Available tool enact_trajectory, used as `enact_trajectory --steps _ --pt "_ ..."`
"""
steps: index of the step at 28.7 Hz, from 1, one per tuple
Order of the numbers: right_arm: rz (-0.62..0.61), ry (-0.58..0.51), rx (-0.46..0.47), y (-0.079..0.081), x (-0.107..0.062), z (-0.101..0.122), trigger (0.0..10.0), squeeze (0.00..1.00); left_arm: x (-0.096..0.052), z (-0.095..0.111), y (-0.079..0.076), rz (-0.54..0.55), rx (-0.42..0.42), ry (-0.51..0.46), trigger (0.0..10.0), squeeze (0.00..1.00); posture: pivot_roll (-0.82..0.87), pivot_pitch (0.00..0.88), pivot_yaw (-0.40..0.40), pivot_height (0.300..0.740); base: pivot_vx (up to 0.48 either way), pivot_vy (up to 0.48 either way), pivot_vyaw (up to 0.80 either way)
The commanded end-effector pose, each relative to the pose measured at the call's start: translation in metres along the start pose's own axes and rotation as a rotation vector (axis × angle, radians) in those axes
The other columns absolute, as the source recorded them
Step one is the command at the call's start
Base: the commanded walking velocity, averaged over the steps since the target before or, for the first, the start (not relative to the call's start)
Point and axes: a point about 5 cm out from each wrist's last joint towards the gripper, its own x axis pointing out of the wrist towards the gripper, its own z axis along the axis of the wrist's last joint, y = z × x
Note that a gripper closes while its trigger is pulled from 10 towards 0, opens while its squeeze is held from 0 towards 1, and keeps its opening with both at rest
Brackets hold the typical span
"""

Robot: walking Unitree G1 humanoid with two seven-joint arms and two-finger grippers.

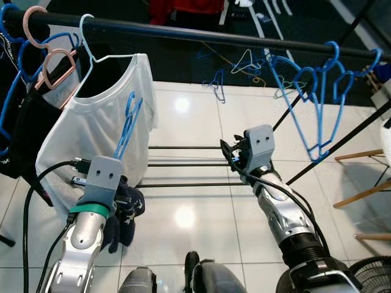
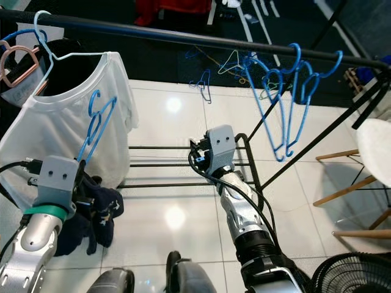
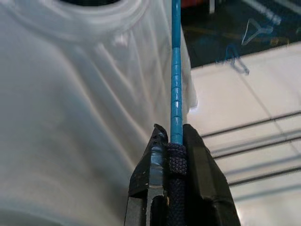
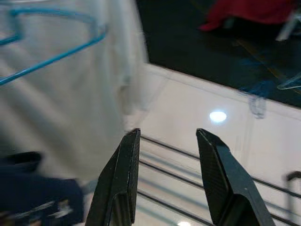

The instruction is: Hang hanger

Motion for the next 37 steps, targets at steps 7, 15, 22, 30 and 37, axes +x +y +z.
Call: enact_trajectory --steps 7,15,22,30,37 --pt "0.042 0.016 0.314 -0.007 0.004 -0.007 10.0 0.00 -0.006 0.022 -0.003 -0.034 -0.015 -0.127 10.0 0.00 0.13 0.000 -0.101 0.740 0.000 0.000 0.00" --pt "0.060 0.037 0.267 -0.007 0.003 -0.015 10.0 0.00 -0.008 0.022 -0.011 -0.049 0.061 -0.182 10.0 0.00 0.13 0.000 -0.077 0.740 0.000 0.000 0.00" --pt "0.060 0.055 0.178 -0.004 -0.003 -0.022 10.0 0.00 -0.004 0.021 -0.013 -0.072 0.087 -0.190 10.0 0.00 0.11 0.000 -0.065 0.740 0.000 0.000 0.00" --pt "-0.084 -0.042 -0.069 -0.013 -0.012 -0.015 10.0 0.00 -0.002 0.007 -0.015 -0.119 0.131 -0.147 10.0 0.00 0.10 0.000 -0.040 0.740 0.000 0.000 0.00" --pt "-0.228 -0.224 -0.228 -0.015 -0.033 0.009 10.0 0.00 0.004 0.011 -0.005 -0.052 0.090 -0.159 10.0 0.00 0.08 0.000 -0.026 0.740 0.000 0.000 0.00"
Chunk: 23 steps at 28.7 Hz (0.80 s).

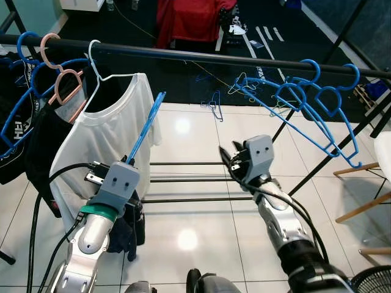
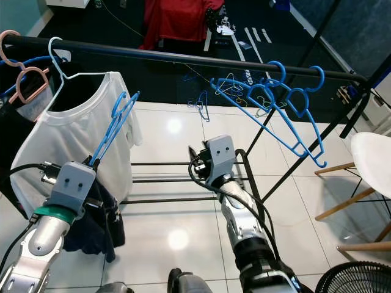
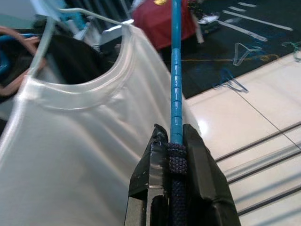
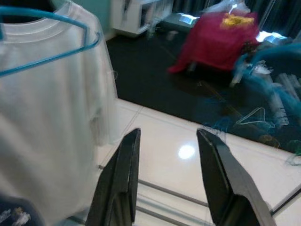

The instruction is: Hang hanger

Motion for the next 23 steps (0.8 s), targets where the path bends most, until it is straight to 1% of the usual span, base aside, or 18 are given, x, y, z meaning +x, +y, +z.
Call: enact_trajectory --steps 1,2,3,4,5,7,8,10,11,12,13,14,15,16,17,19,20,23 --pt "-0.019 -0.032 -0.029 -0.002 -0.003 0.006 10.0 0.00 0.003 0.009 0.003 0.025 -0.010 -0.052 10.0 0.00 0.08 0.000 -0.026 0.740 0.000 0.000 0.00" --pt "-0.013 -0.060 -0.045 -0.001 -0.007 0.012 10.0 0.00 0.004 0.015 0.003 0.032 -0.024 -0.070 10.0 0.00 0.08 0.000 -0.027 0.740 0.000 0.000 0.00" --pt "-0.013 -0.060 -0.045 -0.001 -0.007 0.012 10.0 0.00 0.004 0.015 0.003 0.032 -0.024 -0.070 10.0 0.00 0.08 0.000 -0.027 0.740 0.000 0.000 0.00" --pt "0.008 -0.068 -0.039 0.002 -0.010 0.014 10.0 0.00 0.005 0.023 0.001 0.026 -0.051 -0.091 10.0 0.00 0.08 0.000 -0.031 0.740 0.000 0.000 0.00" --pt "0.008 -0.068 -0.039 0.002 -0.010 0.014 10.0 0.00 0.005 0.023 0.001 0.026 -0.051 -0.091 10.0 0.00 0.08 0.000 -0.031 0.740 0.000 0.000 0.00" --pt "0.060 -0.049 -0.007 0.006 -0.014 0.011 10.0 0.00 0.003 0.042 -0.003 -0.005 -0.093 -0.148 10.0 0.00 0.09 0.000 -0.038 0.740 0.000 0.000 0.00" --pt "0.060 -0.049 -0.007 0.006 -0.014 0.011 10.0 0.00 0.003 0.042 -0.003 -0.005 -0.093 -0.148 10.0 0.00 0.09 0.000 -0.038 0.740 0.000 0.000 0.00" --pt "0.075 -0.034 0.024 0.008 -0.014 0.008 10.0 0.00 0.002 0.049 -0.004 -0.021 -0.099 -0.173 10.0 0.00 0.09 0.000 -0.040 0.740 0.000 0.000 0.00" --pt "0.099 -0.016 0.067 0.009 -0.012 0.005 10.0 0.00 0.000 0.057 -0.002 -0.041 -0.082 -0.207 10.0 0.00 0.09 0.000 -0.043 0.740 0.000 0.000 0.00" --pt "0.099 -0.016 0.067 0.009 -0.012 0.005 10.0 0.00 0.000 0.057 -0.002 -0.041 -0.082 -0.207 10.0 0.00 0.09 0.000 -0.043 0.740 0.000 0.000 0.00" --pt "0.118 -0.004 0.104 0.010 -0.010 0.004 10.0 0.00 -0.004 0.063 0.000 -0.065 -0.058 -0.236 10.0 0.00 0.10 0.000 -0.043 0.740 0.000 0.000 0.00" --pt "0.118 -0.004 0.104 0.010 -0.010 0.004 10.0 0.00 -0.004 0.063 0.000 -0.065 -0.058 -0.236 10.0 0.00 0.10 0.000 -0.043 0.740 0.000 0.000 0.00" --pt "0.130 0.001 0.123 0.011 -0.008 0.003 10.0 0.00 -0.007 0.067 0.001 -0.085 -0.038 -0.255 10.0 0.00 0.10 0.000 -0.043 0.740 0.000 0.000 0.00" --pt "0.130 0.001 0.123 0.011 -0.008 0.003 10.0 0.00 -0.007 0.067 0.001 -0.085 -0.038 -0.255 10.0 0.00 0.10 0.000 -0.043 0.740 0.000 0.000 0.00" --pt "0.161 0.011 0.154 0.012 -0.006 0.002 10.0 0.00 -0.013 0.069 0.003 -0.109 -0.010 -0.267 10.0 0.00 0.10 0.000 -0.044 0.740 0.000 0.000 0.00" --pt "0.161 0.011 0.154 0.012 -0.006 0.002 10.0 0.00 -0.013 0.069 0.003 -0.109 -0.010 -0.267 10.0 0.00 0.10 0.000 -0.044 0.740 0.000 0.000 0.00" --pt "0.220 0.028 0.188 0.014 -0.003 0.002 10.0 0.00 -0.021 0.070 0.005 -0.128 0.002 -0.267 10.0 0.00 0.11 0.000 -0.047 0.740 0.000 0.000 0.00" --pt "0.220 0.028 0.188 0.014 -0.003 0.002 10.0 0.00 -0.021 0.070 0.005 -0.128 0.002 -0.267 10.0 0.00 0.11 0.000 -0.047 0.740 0.000 0.000 0.00"
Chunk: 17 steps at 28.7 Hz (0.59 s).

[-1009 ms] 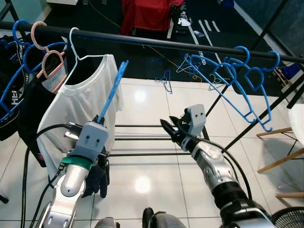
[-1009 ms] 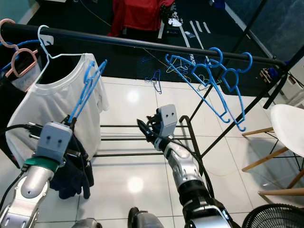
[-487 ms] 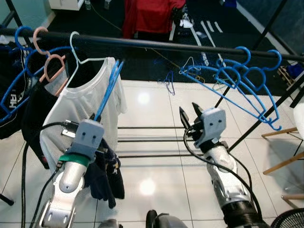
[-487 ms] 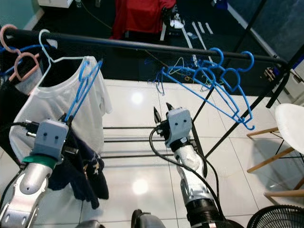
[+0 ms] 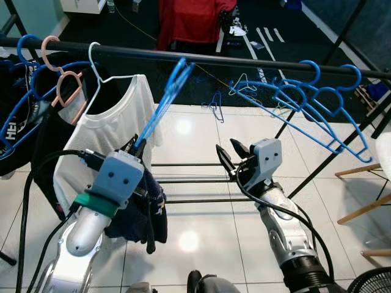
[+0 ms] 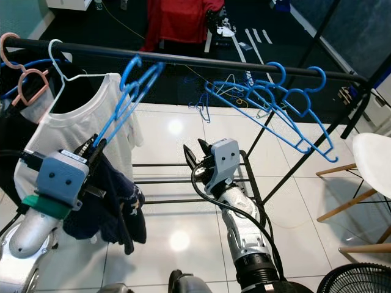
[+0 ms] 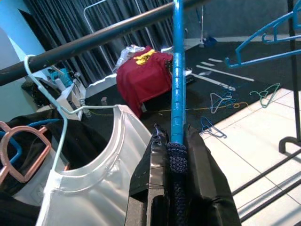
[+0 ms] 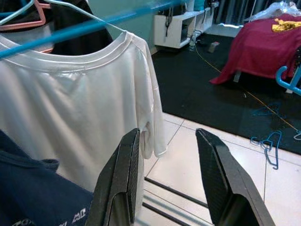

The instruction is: Hang hanger

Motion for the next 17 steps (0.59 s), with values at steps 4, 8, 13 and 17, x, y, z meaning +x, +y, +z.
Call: enact_trajectory --steps 4,8,13,17 --pt "0.099 0.032 0.073 0.002 0.002 -0.001 10.0 0.00 -0.006 0.008 0.001 -0.015 0.005 -0.024 10.0 0.00 0.11 0.000 -0.051 0.740 0.000 0.000 0.00" --pt "0.449 0.133 0.103 0.029 0.008 -0.003 10.0 0.00 -0.014 0.016 -0.001 -0.067 0.004 -0.037 10.0 0.00 0.10 0.000 -0.075 0.740 0.000 0.000 0.00" --pt "0.633 0.224 0.057 0.044 0.011 -0.010 10.0 0.00 -0.021 0.011 -0.004 -0.107 0.005 -0.024 10.0 0.00 0.10 0.000 -0.072 0.740 0.000 0.000 0.00" --pt "0.417 0.157 0.015 0.028 0.021 -0.005 10.0 0.00 -0.019 -0.007 -0.007 -0.085 0.032 0.058 10.0 0.00 0.10 0.000 -0.060 0.740 0.000 0.000 0.00"
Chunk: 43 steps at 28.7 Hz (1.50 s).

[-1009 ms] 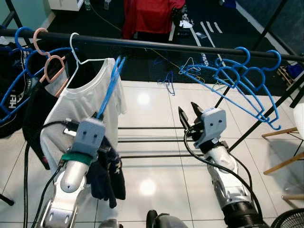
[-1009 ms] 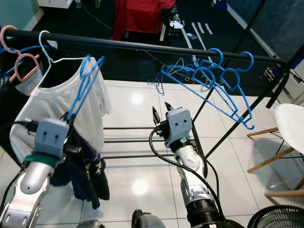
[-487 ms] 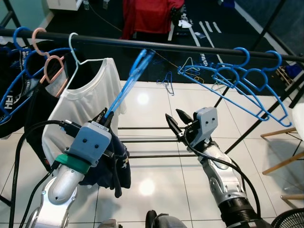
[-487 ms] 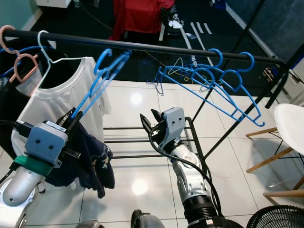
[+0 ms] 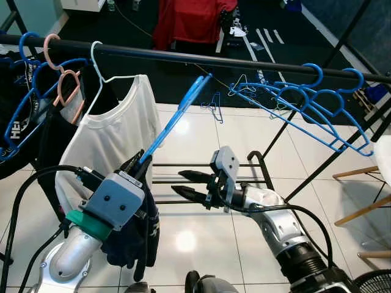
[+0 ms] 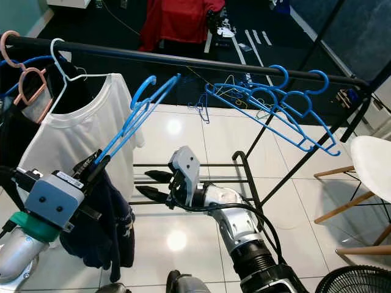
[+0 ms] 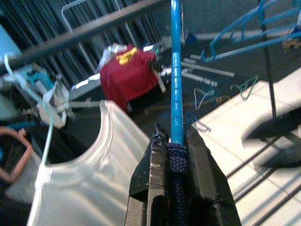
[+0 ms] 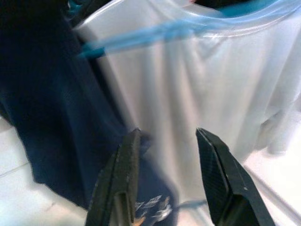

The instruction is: Hang hanger

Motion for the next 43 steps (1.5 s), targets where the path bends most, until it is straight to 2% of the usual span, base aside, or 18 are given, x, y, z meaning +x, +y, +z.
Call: enact_trajectory --steps 1,2,3,4,5,6,7,8,12,19,23,24,26,27,29,31,37,43 --pt "-0.091 -0.003 -0.016 -0.011 -0.006 -0.001 10.0 0.00 0.001 -0.004 -0.003 0.003 0.007 0.015 10.0 0.00 0.10 0.000 -0.060 0.740 0.000 0.000 0.00" --pt "-0.225 -0.022 -0.030 -0.022 -0.010 0.000 10.0 0.00 0.000 -0.011 -0.006 -0.003 0.007 0.054 10.0 0.00 0.10 0.000 -0.054 0.740 0.000 0.000 0.00" --pt "-0.225 -0.022 -0.030 -0.022 -0.010 0.000 10.0 0.00 0.000 -0.011 -0.006 -0.003 0.007 0.054 10.0 0.00 0.10 0.000 -0.054 0.740 0.000 0.000 0.00" --pt "-0.353 -0.044 -0.024 -0.033 -0.018 0.000 10.0 0.00 -0.002 -0.019 -0.007 -0.009 0.004 0.093 10.0 0.00 0.10 0.000 -0.049 0.740 0.000 0.000 0.00" --pt "-0.353 -0.044 -0.024 -0.033 -0.018 0.000 10.0 0.00 -0.002 -0.019 -0.007 -0.009 0.004 0.093 10.0 0.00 0.10 0.000 -0.049 0.740 0.000 0.000 0.00" --pt "-0.460 -0.051 -0.015 -0.041 -0.027 -0.002 10.0 0.00 -0.005 -0.024 -0.009 -0.033 -0.008 0.127 10.0 0.00 0.10 0.000 -0.045 0.740 0.000 0.000 0.00" --pt "-0.460 -0.051 -0.015 -0.041 -0.027 -0.002 10.0 0.00 -0.005 -0.024 -0.009 -0.033 -0.008 0.127 10.0 0.00 0.10 0.000 -0.045 0.740 0.000 0.000 0.00" --pt "-0.575 -0.053 -0.003 -0.049 -0.037 -0.005 10.0 0.00 -0.007 -0.028 -0.010 -0.067 -0.010 0.148 10.0 0.00 0.09 0.000 -0.038 0.740 0.000 0.000 0.00" --pt "-0.690 -0.044 0.006 -0.055 -0.049 -0.009 10.0 0.00 -0.008 -0.029 -0.011 -0.117 0.008 0.156 10.0 0.00 0.09 0.000 -0.034 0.740 0.000 0.000 0.00" --pt "-0.693 -0.030 0.015 -0.054 -0.052 -0.013 10.0 0.00 0.002 -0.027 -0.016 -0.161 0.074 0.147 10.0 0.00 0.11 0.000 -0.041 0.740 0.000 0.000 0.00" --pt "-0.678 -0.033 0.002 -0.051 -0.046 -0.014 10.0 0.00 0.014 -0.038 -0.020 -0.040 0.001 0.216 10.0 0.00 0.11 0.000 -0.056 0.740 0.000 0.000 0.00" --pt "-0.677 -0.036 -0.004 -0.050 -0.044 -0.014 10.0 0.00 0.017 -0.046 -0.023 0.027 -0.067 0.263 10.0 0.00 0.11 0.000 -0.058 0.740 0.000 0.000 0.00" --pt "-0.677 -0.036 -0.004 -0.050 -0.044 -0.014 10.0 0.00 0.017 -0.046 -0.023 0.027 -0.067 0.263 10.0 0.00 0.11 0.000 -0.058 0.740 0.000 0.000 0.00" --pt "-0.690 -0.041 -0.012 -0.049 -0.042 -0.014 10.0 0.00 0.018 -0.053 -0.025 0.075 -0.133 0.306 10.0 0.00 0.11 0.000 -0.058 0.740 0.000 0.000 0.00" --pt "-0.690 -0.041 -0.012 -0.049 -0.042 -0.014 10.0 0.00 0.018 -0.053 -0.025 0.075 -0.133 0.306 10.0 0.00 0.11 0.000 -0.058 0.740 0.000 0.000 0.00" --pt "-0.701 -0.043 -0.027 -0.044 -0.043 -0.017 10.0 0.00 0.016 -0.064 -0.024 0.139 -0.190 0.363 10.0 0.00 0.09 0.002 -0.057 0.740 0.000 0.000 0.00" --pt "-0.728 -0.046 -0.043 -0.044 -0.050 -0.017 10.0 0.00 0.021 -0.058 -0.014 0.159 -0.134 0.347 10.0 0.00 0.08 0.003 -0.037 0.740 0.000 0.000 0.00" --pt "-0.737 -0.070 -0.049 -0.045 -0.047 -0.012 10.0 0.00 0.031 -0.047 -0.010 0.188 -0.137 0.308 10.0 0.00 0.08 0.006 -0.034 0.740 0.000 0.000 0.00"
